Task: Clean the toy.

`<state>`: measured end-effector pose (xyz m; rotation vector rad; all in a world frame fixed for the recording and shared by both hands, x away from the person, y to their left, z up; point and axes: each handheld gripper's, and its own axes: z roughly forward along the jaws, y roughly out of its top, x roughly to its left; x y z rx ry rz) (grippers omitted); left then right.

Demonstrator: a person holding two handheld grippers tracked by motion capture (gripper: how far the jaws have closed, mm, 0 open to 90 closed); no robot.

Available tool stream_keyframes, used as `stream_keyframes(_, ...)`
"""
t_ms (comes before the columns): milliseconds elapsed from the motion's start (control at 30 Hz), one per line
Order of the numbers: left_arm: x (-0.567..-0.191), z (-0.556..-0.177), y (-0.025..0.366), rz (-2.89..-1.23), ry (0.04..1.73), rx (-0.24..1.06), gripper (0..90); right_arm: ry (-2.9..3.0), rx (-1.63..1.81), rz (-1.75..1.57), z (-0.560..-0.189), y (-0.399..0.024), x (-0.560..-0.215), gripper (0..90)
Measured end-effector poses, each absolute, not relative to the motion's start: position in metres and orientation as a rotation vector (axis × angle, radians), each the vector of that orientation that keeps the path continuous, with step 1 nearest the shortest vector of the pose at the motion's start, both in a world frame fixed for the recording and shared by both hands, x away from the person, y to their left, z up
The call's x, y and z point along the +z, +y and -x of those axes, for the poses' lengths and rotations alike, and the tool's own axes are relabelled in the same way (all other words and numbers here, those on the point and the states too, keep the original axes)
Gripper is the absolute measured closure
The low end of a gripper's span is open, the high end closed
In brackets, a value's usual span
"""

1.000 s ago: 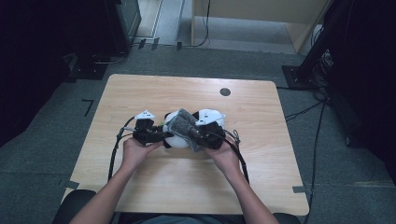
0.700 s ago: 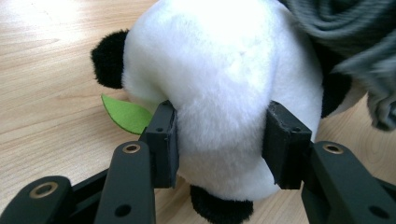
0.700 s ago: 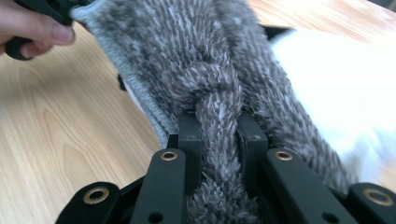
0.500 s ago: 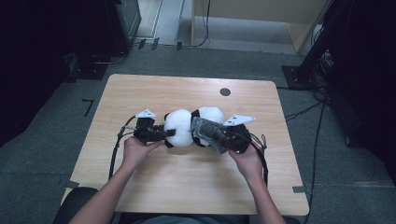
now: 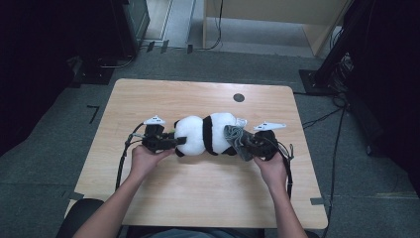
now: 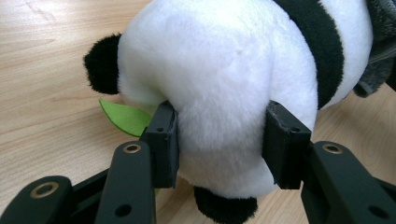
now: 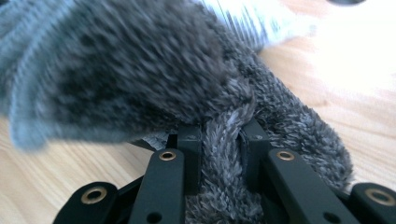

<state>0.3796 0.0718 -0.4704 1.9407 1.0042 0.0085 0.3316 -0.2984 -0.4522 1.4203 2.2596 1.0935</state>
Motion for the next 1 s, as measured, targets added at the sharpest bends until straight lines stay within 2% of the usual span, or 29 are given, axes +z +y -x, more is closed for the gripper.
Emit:
stream_keyframes(300, -0.471, -0.380, 0.073, -1.935, 1.005, 0.005, 52.7, 2.214, 1.115, -1.525, -0.340, -0.315, -0.460, 76.3)
stream_keyframes(533, -0.470, -0.379, 0.072, -1.939, 0.999, 0.013, 53.7, 2.092, 1.234, -1.444, -0.327, -0.319, -0.419, 76.7)
stream_keyframes(800, -0.470, -0.377, 0.072, -1.929, 1.003, 0.012, 54.2, 2.161, 1.287, -1.235, -0.323, -0.267, -0.389, 76.9)
stream_keyframes(1000, -0.470, -0.377, 0.072, -1.923, 1.006, 0.013, 54.3, 2.265, 1.258, -1.127, -0.331, -0.214, -0.395, 76.8)
